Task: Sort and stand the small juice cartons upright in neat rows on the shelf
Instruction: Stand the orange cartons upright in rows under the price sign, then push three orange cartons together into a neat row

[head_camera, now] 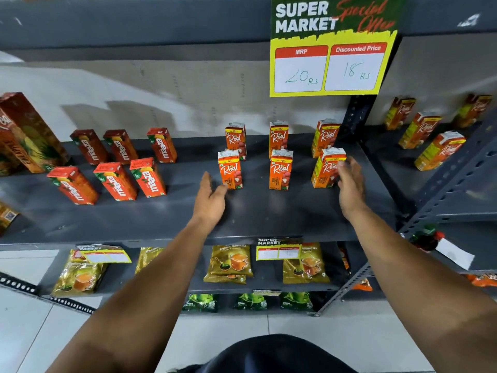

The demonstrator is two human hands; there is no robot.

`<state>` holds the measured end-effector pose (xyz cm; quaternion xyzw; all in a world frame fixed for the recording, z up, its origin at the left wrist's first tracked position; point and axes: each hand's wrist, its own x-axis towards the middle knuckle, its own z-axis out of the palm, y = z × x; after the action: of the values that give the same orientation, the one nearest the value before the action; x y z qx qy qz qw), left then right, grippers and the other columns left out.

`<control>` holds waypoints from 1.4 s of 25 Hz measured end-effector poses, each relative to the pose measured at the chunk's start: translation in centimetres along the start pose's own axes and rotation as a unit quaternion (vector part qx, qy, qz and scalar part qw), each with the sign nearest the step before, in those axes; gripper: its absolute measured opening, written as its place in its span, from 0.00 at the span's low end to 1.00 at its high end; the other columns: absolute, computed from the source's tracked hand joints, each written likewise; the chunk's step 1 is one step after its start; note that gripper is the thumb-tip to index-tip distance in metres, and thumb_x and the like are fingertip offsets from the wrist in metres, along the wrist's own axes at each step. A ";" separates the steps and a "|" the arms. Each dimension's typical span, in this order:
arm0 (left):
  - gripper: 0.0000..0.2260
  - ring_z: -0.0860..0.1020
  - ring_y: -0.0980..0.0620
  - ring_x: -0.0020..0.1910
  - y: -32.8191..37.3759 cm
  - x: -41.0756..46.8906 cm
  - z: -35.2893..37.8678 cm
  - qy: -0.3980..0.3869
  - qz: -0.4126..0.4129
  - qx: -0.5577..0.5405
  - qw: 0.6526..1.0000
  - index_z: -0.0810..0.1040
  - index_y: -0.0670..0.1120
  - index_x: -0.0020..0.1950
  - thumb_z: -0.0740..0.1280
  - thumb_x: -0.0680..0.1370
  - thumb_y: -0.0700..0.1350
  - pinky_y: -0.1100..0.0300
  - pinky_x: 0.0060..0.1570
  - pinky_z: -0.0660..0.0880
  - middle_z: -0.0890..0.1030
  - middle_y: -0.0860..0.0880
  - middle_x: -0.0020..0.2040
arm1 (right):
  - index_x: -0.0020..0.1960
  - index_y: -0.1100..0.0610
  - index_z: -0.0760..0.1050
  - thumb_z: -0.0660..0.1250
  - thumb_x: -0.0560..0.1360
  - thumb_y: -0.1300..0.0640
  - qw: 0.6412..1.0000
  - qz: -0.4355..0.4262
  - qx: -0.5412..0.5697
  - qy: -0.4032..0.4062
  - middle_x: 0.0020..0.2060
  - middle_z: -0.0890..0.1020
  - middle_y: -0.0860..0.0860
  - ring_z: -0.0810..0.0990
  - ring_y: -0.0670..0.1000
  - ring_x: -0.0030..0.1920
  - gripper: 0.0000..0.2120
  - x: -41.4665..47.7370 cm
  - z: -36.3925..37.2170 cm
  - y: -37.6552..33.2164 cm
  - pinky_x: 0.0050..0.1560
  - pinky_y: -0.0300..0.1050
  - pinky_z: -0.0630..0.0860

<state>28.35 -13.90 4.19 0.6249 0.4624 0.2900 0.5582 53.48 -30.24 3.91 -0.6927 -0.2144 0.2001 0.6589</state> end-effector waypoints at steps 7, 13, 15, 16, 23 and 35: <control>0.18 0.75 0.55 0.60 0.9 1.4 1.3 -0.002 0.006 -0.099 0.995 0.71 0.47 0.70 0.61 0.80 0.41 0.59 0.62 0.69 0.78 0.49 0.64 | 0.68 0.46 0.67 0.55 0.62 0.19 1.000 0.001 0.021 0.018 0.58 0.78 0.44 0.77 0.43 0.59 0.44 -0.5 0.5 -0.2 0.60 0.43 0.71; 0.15 0.76 0.52 0.61 0.4 1.7 2.2 -0.041 0.012 -0.129 0.991 0.75 0.48 0.66 0.60 0.80 0.40 0.54 0.66 0.70 0.79 0.48 0.62 | 0.67 0.47 0.69 0.54 0.63 0.19 0.999 0.008 0.037 0.020 0.61 0.78 0.48 0.77 0.47 0.61 0.44 -0.5 1.0 -0.3 0.66 0.51 0.71; 0.17 0.76 0.54 0.61 0.6 1.0 3.2 -0.045 0.018 -0.138 0.989 0.73 0.47 0.69 0.59 0.81 0.39 0.59 0.61 0.72 0.79 0.49 0.61 | 0.66 0.46 0.69 0.53 0.61 0.18 0.999 0.015 0.034 0.022 0.61 0.79 0.48 0.78 0.47 0.61 0.44 -0.7 1.4 -0.3 0.66 0.51 0.72; 0.17 0.76 0.56 0.59 0.7 0.6 3.7 -0.044 0.019 -0.138 0.989 0.72 0.47 0.69 0.59 0.81 0.39 0.64 0.58 0.72 0.79 0.50 0.61 | 0.66 0.46 0.69 0.53 0.60 0.18 0.999 0.016 0.035 0.023 0.61 0.78 0.48 0.78 0.47 0.61 0.45 -0.8 1.6 -0.4 0.65 0.49 0.72; 0.19 0.74 0.54 0.63 0.0 0.5 4.6 -0.028 0.041 -0.084 0.995 0.69 0.48 0.71 0.62 0.81 0.45 0.59 0.63 0.68 0.77 0.50 0.64 | 0.67 0.51 0.70 0.54 0.61 0.18 0.997 0.015 0.068 0.043 0.57 0.80 0.47 0.80 0.43 0.56 0.47 0.0 1.4 -1.1 0.56 0.42 0.75; 0.14 0.76 0.48 0.61 0.6 -0.3 7.1 0.017 0.074 0.073 0.994 0.73 0.50 0.67 0.60 0.81 0.47 0.47 0.63 0.72 0.80 0.49 0.60 | 0.76 0.49 0.60 0.45 0.80 0.35 1.000 0.025 0.009 0.001 0.72 0.68 0.51 0.68 0.51 0.71 0.30 -1.8 4.6 -0.7 0.70 0.50 0.65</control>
<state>34.67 -17.19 3.29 0.6912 0.4445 0.3068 0.4802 49.40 -27.42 4.40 -0.6922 -0.1950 0.2177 0.6598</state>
